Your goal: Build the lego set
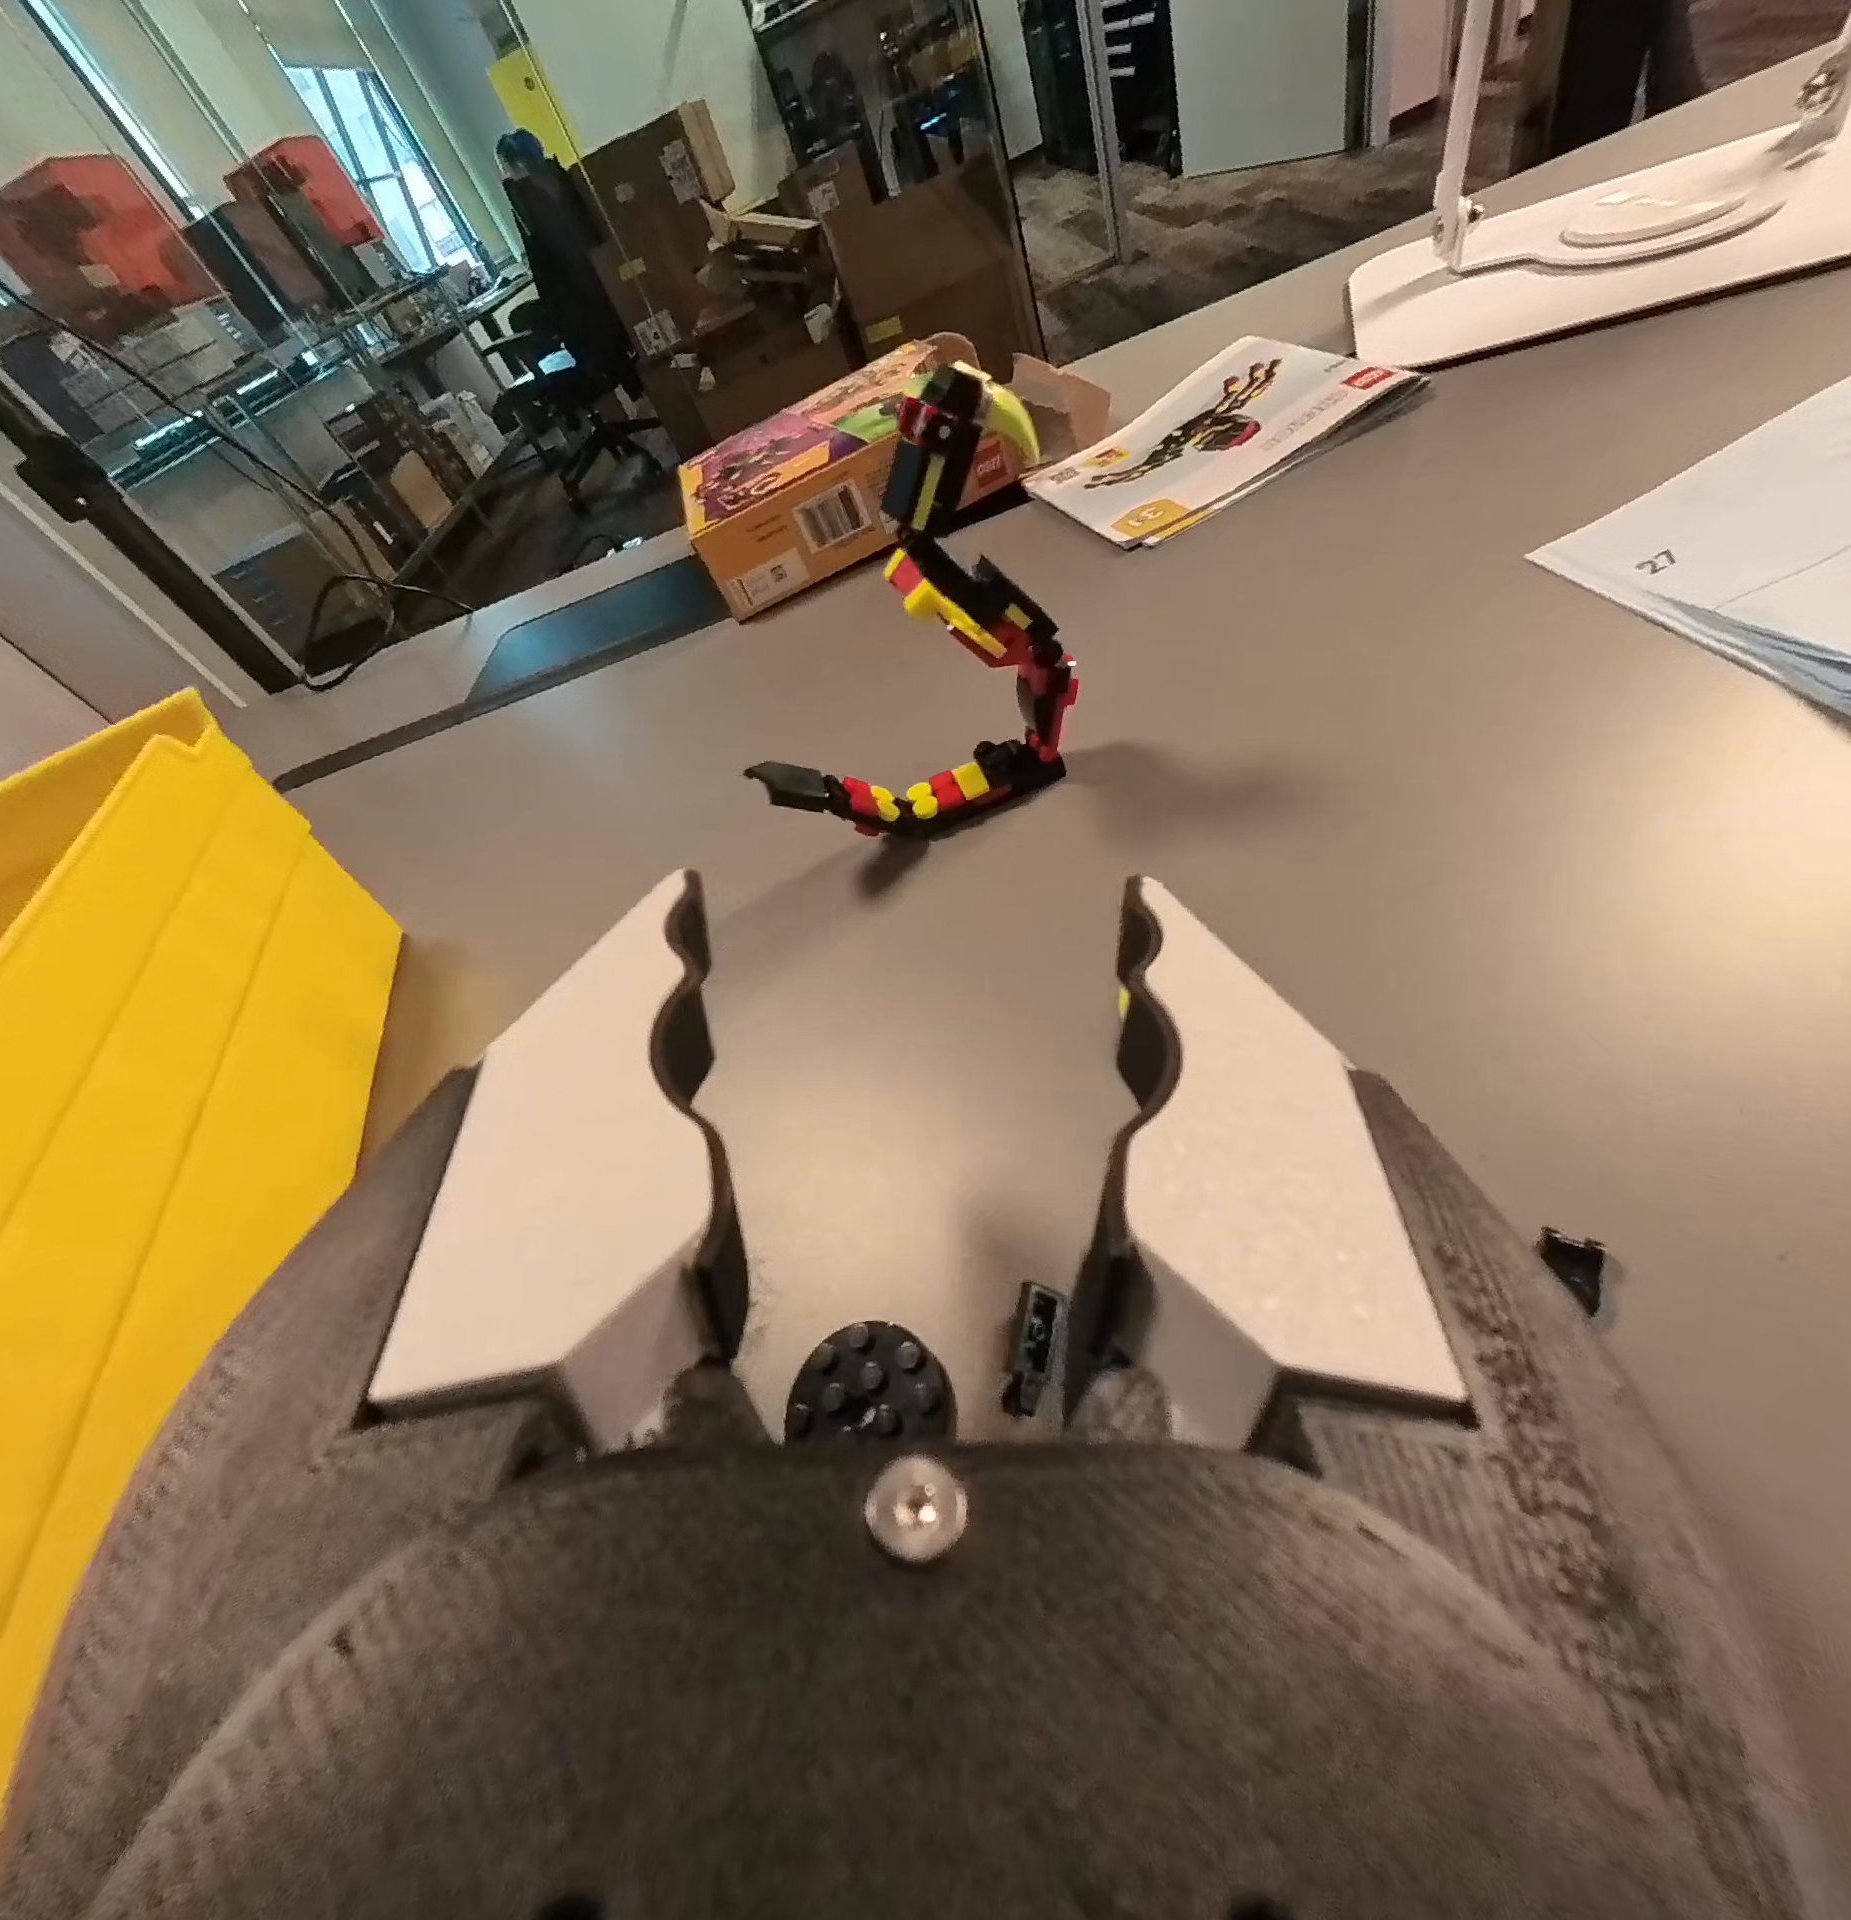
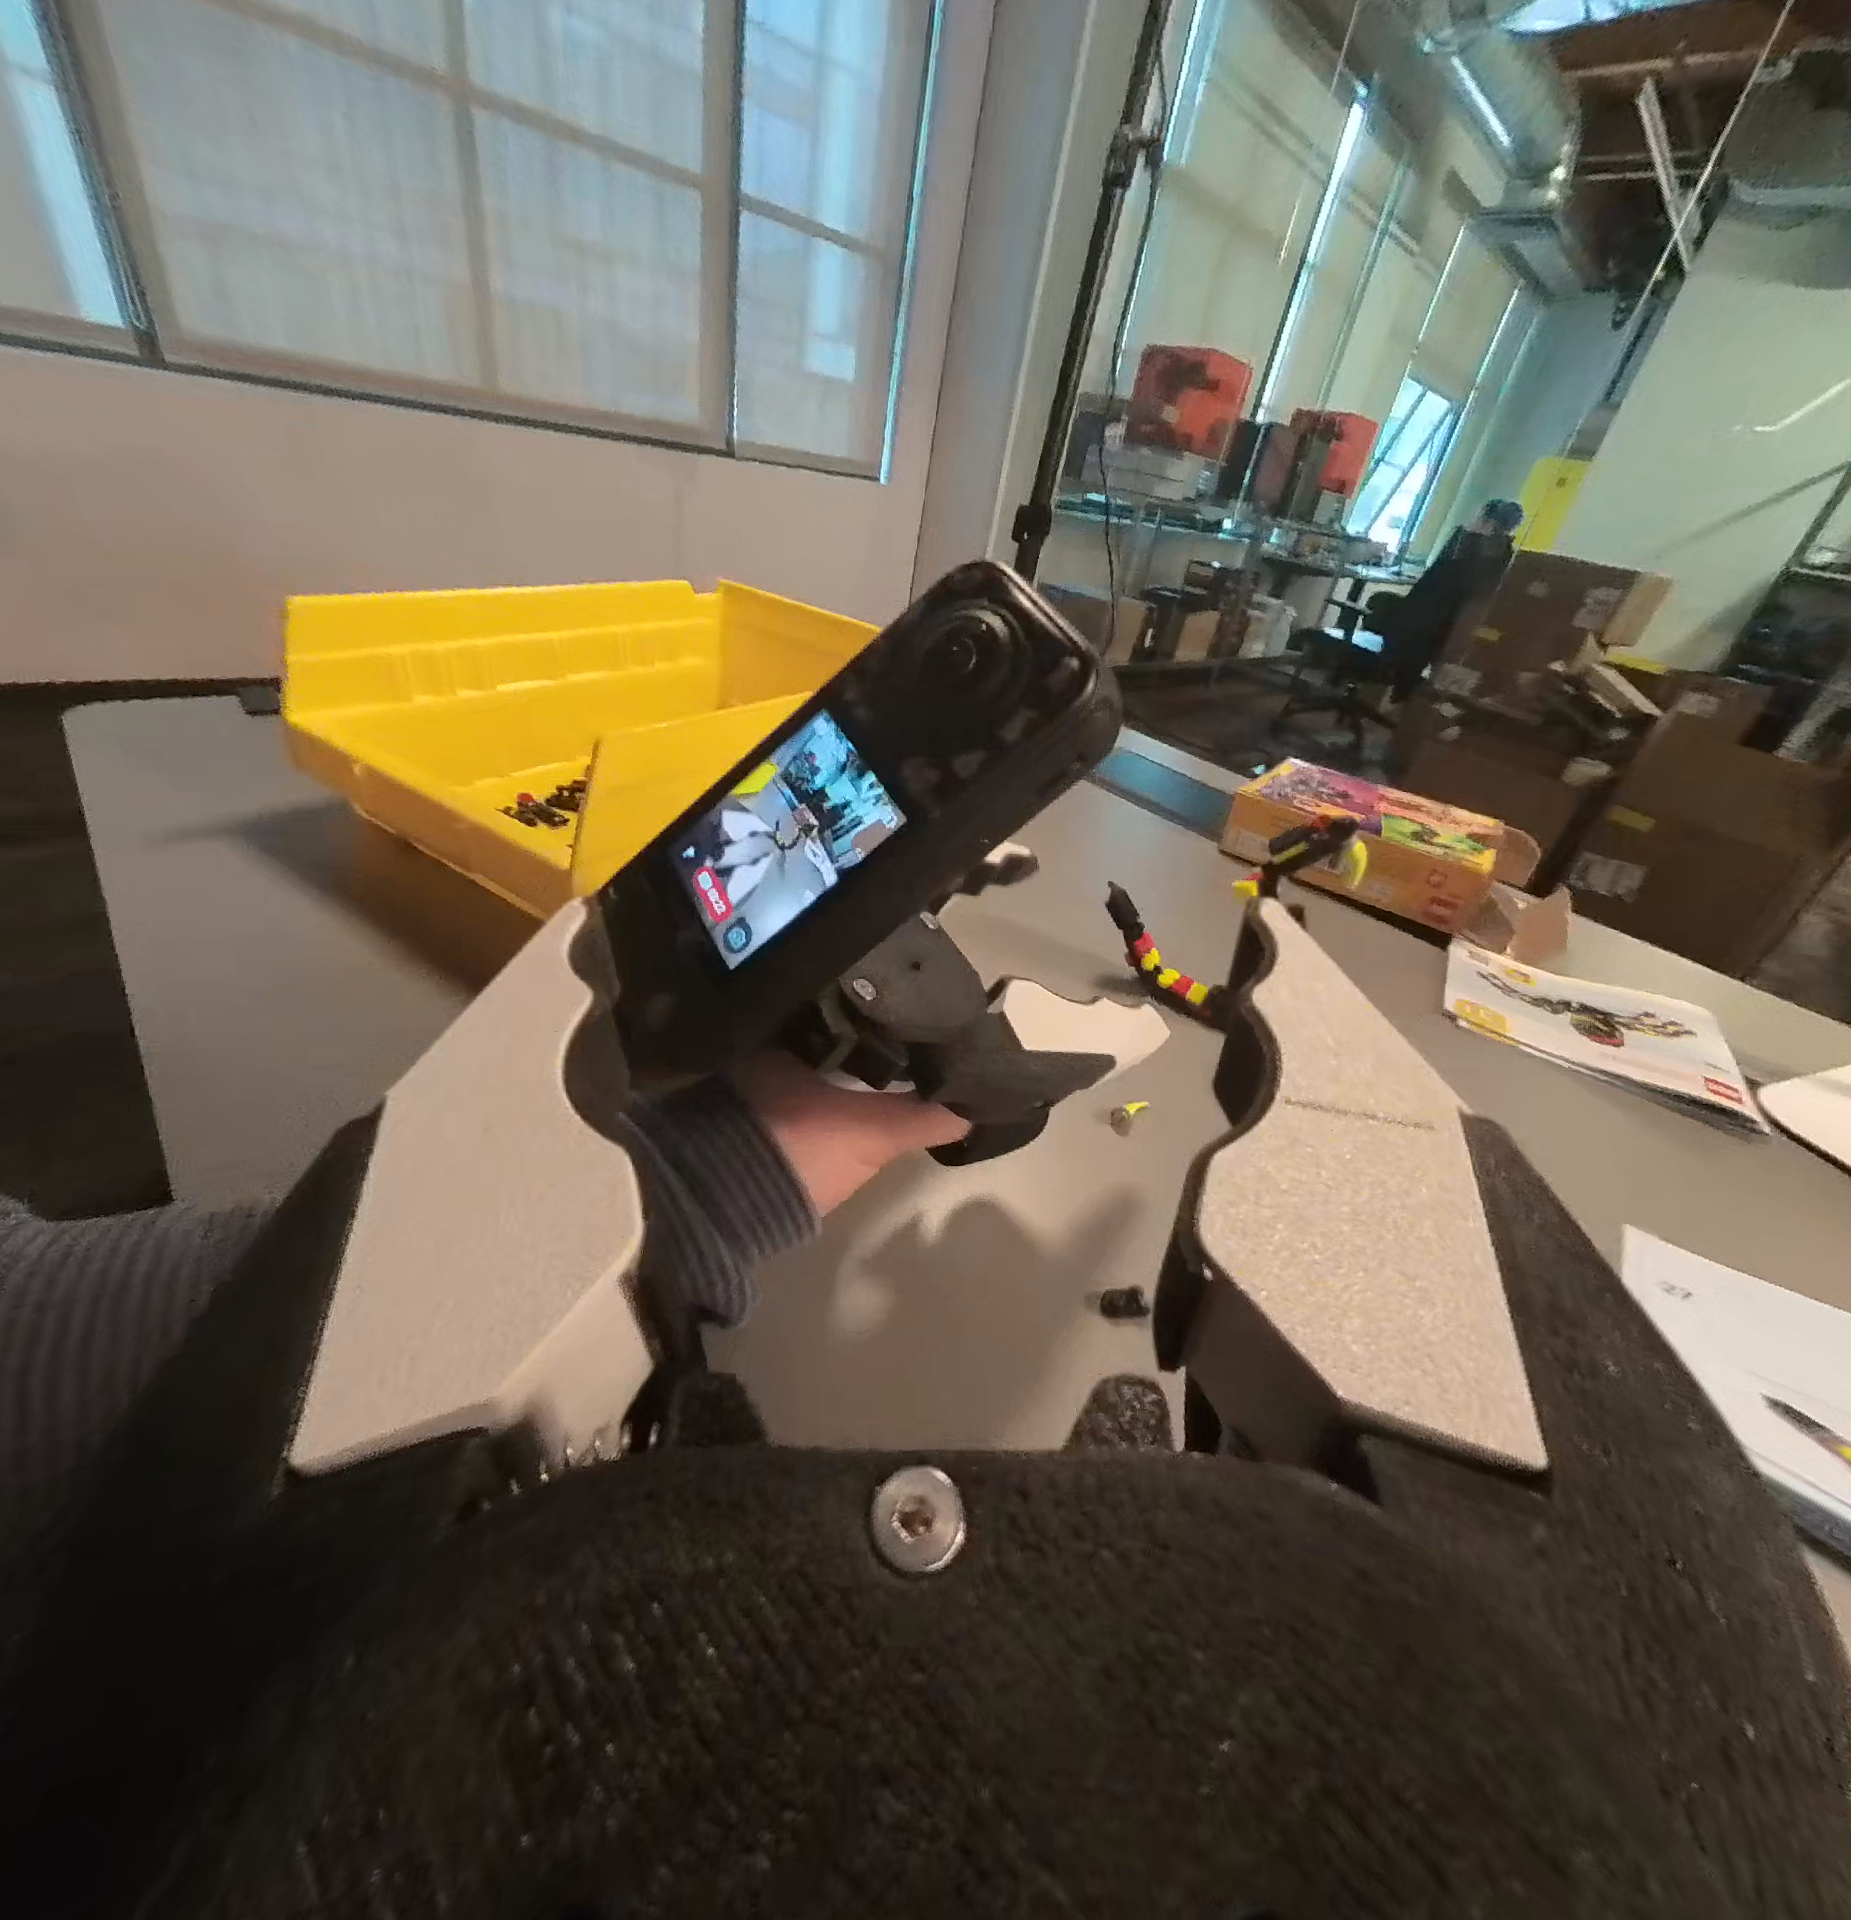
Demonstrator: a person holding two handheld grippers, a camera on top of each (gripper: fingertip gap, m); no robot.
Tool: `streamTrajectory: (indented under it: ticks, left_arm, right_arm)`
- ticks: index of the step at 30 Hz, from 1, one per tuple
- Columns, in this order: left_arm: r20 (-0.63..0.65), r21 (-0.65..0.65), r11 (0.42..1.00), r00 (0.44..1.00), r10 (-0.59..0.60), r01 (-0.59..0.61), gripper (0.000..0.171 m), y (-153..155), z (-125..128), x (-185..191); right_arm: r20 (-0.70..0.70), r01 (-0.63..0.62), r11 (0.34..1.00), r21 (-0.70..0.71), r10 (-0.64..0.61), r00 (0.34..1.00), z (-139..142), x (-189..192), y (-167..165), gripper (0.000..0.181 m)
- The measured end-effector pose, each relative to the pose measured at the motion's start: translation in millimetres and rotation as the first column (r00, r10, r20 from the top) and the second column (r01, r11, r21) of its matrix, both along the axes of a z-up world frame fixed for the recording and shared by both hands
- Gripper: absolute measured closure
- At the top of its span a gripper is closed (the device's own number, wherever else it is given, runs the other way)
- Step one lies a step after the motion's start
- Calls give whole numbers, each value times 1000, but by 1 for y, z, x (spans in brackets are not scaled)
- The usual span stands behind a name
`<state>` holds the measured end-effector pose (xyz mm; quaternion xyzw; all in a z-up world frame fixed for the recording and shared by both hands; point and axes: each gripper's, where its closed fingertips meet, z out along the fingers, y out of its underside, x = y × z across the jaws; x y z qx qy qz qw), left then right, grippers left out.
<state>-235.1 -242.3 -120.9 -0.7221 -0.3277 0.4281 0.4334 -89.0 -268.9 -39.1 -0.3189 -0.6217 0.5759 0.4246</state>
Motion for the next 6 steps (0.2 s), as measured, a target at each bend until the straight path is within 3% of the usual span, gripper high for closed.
streamTrajectory:
  ticks: [6]
  left_arm:
    - [7,6,1000,1000,16,-16,81,-3,-1,-3]
  right_arm:
    - [93,-3,1000,-7,3,996,-14,-4,1,71]
